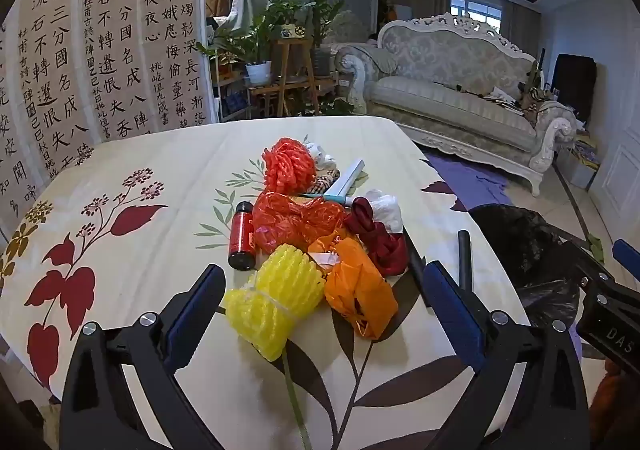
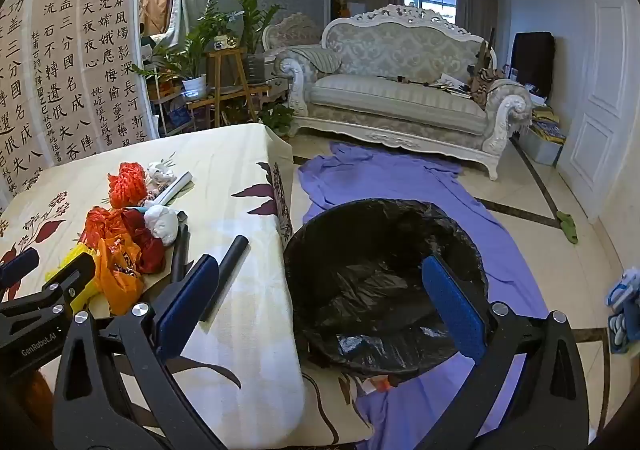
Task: Collect trash
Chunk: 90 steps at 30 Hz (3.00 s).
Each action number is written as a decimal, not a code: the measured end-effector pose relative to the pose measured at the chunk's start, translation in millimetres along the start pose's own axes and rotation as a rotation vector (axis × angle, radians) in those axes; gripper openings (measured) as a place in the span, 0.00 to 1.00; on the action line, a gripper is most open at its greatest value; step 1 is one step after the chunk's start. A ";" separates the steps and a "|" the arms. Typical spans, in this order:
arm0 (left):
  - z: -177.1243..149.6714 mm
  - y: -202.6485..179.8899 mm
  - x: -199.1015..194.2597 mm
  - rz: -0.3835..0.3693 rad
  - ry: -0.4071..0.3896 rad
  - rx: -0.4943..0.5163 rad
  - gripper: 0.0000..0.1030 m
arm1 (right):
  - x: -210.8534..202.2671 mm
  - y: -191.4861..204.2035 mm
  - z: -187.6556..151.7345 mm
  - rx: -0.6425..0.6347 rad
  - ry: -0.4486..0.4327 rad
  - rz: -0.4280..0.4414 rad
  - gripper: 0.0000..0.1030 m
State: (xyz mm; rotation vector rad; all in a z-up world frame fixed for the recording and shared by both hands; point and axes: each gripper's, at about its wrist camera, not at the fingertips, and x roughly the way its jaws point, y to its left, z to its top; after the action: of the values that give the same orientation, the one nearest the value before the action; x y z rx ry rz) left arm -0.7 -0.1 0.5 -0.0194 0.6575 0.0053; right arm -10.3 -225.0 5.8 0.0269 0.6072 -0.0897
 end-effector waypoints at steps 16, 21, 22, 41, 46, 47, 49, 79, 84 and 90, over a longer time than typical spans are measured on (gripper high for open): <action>2.9 -2.2 -1.9 0.020 0.007 0.007 0.93 | 1.4 -8.9 -0.4 0.000 0.012 -0.001 0.96; 2.4 -2.7 -1.6 0.023 0.006 0.009 0.93 | -0.3 -9.1 -3.1 0.005 0.014 -0.007 0.96; 2.5 -2.7 -1.7 0.023 0.006 0.009 0.93 | 0.1 -8.0 -2.8 0.006 0.015 -0.008 0.96; 2.2 -3.0 0.2 0.024 0.008 0.012 0.93 | 3.4 -11.4 -3.6 0.016 0.032 -0.017 0.96; 1.5 -3.9 1.1 0.024 0.010 0.014 0.93 | 3.6 -11.5 -3.6 0.016 0.033 -0.017 0.96; 1.0 -4.5 2.1 0.025 0.012 0.015 0.93 | 3.7 -11.5 -3.6 0.016 0.033 -0.018 0.96; 0.5 -5.4 2.7 0.025 0.015 0.014 0.93 | 3.9 -11.6 -3.9 0.016 0.034 -0.019 0.96; -1.3 -7.3 4.6 0.024 0.020 0.015 0.93 | 7.1 -11.4 -6.7 0.021 0.045 -0.021 0.96; -4.3 -8.7 5.7 0.022 0.022 0.017 0.93 | 8.1 -11.2 -8.1 0.023 0.047 -0.020 0.96; -5.8 -10.1 6.1 0.021 0.024 0.020 0.93 | 8.9 -11.8 -9.2 0.027 0.048 -0.020 0.96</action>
State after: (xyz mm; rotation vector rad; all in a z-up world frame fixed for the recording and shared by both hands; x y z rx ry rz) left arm 0.7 -10.4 -7.7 0.0065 0.6813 0.0189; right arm -9.3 -236.9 -6.9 0.0491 0.6546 -0.1171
